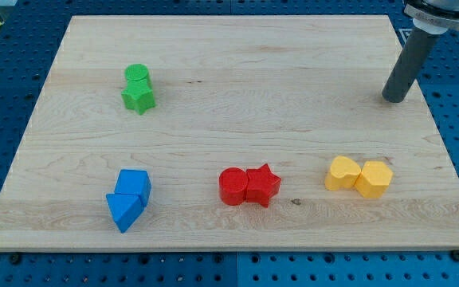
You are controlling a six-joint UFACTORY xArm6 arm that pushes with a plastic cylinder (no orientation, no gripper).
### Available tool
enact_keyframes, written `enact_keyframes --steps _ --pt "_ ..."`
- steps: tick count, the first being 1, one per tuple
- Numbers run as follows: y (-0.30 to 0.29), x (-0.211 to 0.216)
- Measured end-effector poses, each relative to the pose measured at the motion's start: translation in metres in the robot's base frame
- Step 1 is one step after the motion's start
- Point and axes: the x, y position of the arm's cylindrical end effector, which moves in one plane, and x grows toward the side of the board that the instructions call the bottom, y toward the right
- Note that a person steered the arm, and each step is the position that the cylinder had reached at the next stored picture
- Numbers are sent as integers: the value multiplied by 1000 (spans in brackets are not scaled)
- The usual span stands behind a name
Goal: Push the red circle towards the green star
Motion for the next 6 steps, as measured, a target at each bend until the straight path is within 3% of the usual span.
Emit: enact_keyframes --steps 1,3,6 --pt "0 3" --pt "4 48" --pt "0 178"
